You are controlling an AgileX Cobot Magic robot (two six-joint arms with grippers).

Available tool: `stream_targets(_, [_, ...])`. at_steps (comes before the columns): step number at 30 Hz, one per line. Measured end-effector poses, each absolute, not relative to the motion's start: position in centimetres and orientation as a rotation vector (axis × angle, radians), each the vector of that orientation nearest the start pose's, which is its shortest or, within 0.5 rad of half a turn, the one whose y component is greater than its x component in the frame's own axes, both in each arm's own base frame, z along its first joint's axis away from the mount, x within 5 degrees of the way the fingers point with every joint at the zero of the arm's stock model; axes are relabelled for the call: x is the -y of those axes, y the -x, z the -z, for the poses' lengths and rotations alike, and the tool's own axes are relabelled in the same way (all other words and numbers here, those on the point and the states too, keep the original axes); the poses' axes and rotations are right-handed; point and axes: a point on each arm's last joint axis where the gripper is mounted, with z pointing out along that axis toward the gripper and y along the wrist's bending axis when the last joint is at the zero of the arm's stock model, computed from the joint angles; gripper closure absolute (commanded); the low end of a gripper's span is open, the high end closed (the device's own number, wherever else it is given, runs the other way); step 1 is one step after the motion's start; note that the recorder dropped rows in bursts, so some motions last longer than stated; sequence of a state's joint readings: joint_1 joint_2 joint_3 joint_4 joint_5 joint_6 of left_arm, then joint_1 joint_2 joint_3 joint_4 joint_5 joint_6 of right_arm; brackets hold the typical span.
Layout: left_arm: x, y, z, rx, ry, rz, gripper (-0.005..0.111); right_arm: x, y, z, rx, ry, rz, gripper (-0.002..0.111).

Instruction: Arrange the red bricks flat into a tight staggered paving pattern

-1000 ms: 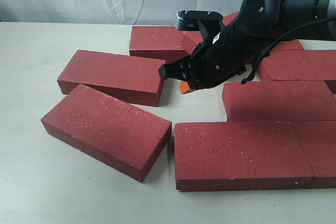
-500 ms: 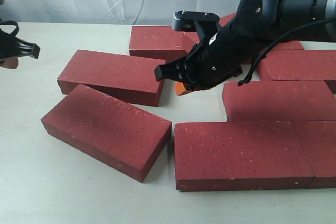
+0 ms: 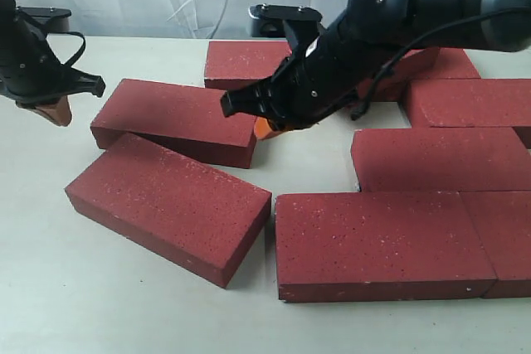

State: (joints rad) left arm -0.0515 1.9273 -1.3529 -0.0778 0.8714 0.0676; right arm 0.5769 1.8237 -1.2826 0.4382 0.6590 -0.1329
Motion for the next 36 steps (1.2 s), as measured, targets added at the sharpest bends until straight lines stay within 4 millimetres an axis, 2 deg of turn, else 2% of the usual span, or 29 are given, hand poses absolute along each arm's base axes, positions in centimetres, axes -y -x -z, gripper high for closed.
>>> stream_targets(6, [2.5,-38.9,-18.4,-2.899,-0.117,0.079,0.107,-24.7,-33.3,-20.9,-2.694,0.578,-0.613,0.109])
stream_targets(13, [2.3,-39.5,-18.6,-2.835,-0.131,0.05,0.107,-25.7,-34.4,-18.5,-2.77,0.548,-0.621,0.109])
stream_targets(18, [2.2,-40.2,-18.5,-2.764,-0.147,0.02,0.107,-26.1,-34.7,-18.4,-2.78,0.529,-0.642,0.109])
stream_targets(26, [2.3,-41.6,-14.3,-2.828,-0.15,0.019,0.107,-26.2,-34.4,-16.7,-2.861,0.549,-0.627,0.109])
stream_targets(32, [2.5,-42.4,-14.2,-2.791,-0.107,0.06,0.107,-26.2,-34.6,-15.3,-2.892,0.548,-0.612,0.109])
stream_targets(36, [2.7,-42.4,-14.3,-2.786,-0.096,0.093,0.107,-26.4,-35.0,-14.1,-2.898,0.488,-0.604,0.109])
